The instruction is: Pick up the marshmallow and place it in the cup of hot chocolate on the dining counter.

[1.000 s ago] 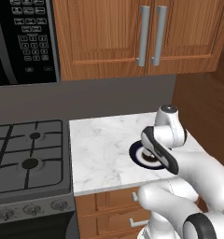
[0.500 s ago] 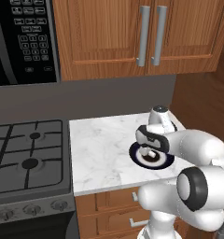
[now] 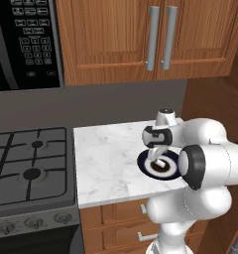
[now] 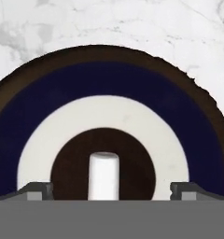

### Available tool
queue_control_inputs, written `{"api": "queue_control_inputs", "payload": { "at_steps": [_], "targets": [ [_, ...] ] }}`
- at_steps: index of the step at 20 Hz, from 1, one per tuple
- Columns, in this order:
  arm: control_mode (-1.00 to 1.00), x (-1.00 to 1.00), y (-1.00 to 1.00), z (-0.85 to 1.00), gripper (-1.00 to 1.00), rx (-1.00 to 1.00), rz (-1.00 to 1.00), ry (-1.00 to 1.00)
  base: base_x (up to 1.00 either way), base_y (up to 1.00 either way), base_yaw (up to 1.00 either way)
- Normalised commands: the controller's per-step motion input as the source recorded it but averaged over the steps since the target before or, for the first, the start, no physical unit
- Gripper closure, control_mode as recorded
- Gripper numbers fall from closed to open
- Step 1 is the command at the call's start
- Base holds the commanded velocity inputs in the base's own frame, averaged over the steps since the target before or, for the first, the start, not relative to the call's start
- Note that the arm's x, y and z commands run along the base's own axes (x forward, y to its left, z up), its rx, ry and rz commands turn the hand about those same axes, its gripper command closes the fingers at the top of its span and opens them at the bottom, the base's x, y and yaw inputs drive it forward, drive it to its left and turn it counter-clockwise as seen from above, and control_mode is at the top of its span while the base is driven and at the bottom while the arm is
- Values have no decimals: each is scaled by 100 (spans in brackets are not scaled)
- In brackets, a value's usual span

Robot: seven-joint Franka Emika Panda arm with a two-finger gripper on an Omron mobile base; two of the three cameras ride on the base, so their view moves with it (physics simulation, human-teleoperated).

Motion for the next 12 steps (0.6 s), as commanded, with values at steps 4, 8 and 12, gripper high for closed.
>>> {"api": "queue_control_inputs", "payload": {
  "at_steps": [4, 8, 12],
  "targets": [
    [-100, -1, -16, -39, -100, 0, 0, 0, 0, 0, 0],
    [-100, -21, -10, -27, -100, 0, 0, 0, 0, 0, 0],
    [-100, -11, -3, -21, -100, 0, 1, 0, 0, 0, 0]
  ]
}}
